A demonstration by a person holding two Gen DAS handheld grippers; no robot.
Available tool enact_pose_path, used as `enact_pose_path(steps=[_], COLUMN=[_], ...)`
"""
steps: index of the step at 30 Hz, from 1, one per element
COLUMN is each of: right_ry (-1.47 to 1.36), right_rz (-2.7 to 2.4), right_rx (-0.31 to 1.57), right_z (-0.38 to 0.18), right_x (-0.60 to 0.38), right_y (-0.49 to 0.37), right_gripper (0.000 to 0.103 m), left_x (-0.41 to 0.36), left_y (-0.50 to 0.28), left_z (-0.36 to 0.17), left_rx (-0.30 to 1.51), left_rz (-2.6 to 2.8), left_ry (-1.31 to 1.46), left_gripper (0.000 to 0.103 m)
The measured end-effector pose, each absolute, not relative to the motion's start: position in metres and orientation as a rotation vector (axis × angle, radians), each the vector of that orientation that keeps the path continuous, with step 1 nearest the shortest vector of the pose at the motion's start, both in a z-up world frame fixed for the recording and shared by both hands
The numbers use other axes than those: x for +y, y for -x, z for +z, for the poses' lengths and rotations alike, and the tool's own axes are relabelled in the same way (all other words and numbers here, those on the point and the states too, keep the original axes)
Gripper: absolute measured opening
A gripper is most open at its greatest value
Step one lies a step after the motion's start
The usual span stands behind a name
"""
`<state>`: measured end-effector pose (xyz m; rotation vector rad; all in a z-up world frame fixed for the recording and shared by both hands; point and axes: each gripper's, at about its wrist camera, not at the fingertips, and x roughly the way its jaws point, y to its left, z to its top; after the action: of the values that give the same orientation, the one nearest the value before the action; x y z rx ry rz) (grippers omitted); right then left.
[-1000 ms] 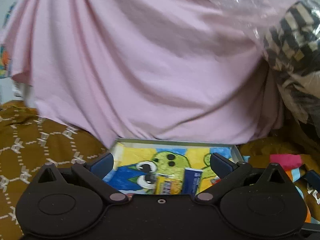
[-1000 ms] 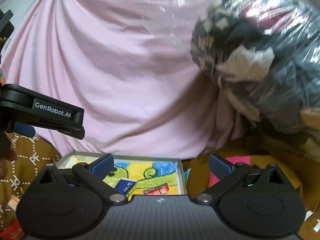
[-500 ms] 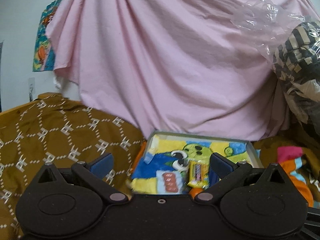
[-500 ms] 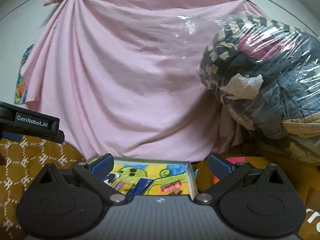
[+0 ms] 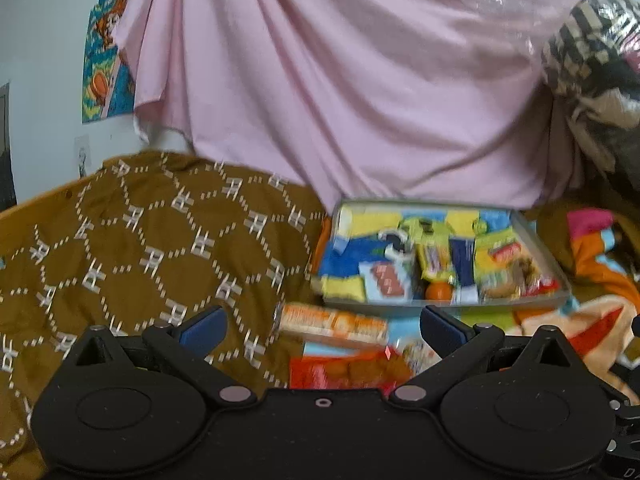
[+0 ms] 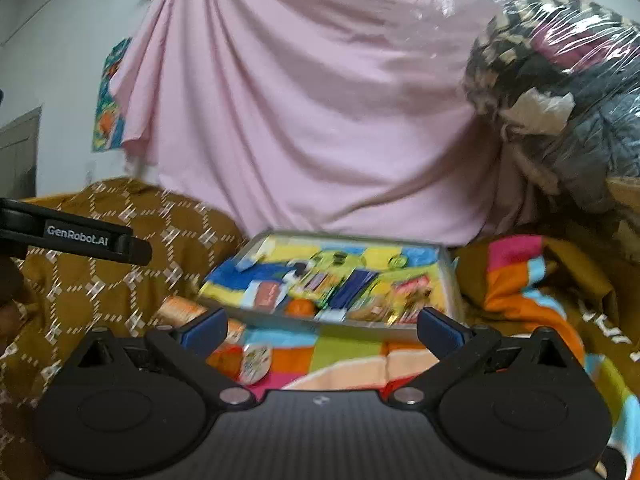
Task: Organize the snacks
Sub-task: 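Move both tools back over the remaining snacks on the blanket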
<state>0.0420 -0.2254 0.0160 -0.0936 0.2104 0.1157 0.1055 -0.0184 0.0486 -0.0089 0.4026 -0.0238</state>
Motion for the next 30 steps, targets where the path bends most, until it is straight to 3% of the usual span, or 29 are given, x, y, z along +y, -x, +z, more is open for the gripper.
enact_pose_path(steps=[15, 30], right_ry=[0.164, 0.152], right_rz=[0.22, 0.23], right_rx=[0.456, 0.579], right_z=[-0.012, -0.031], right_x=[-0.202, -0.199], right_y=[-0.037, -0.061], right_gripper=[0.103, 0.103], left_x=[0.007, 0.015], left_y=[-0.095, -0.13], left_z=[0.002, -0.025], left_rx=[0.591, 0.753], left_rz=[-0.058, -0.043], left_ry=[-0.043, 0.026], left_gripper=[0.102, 0.102])
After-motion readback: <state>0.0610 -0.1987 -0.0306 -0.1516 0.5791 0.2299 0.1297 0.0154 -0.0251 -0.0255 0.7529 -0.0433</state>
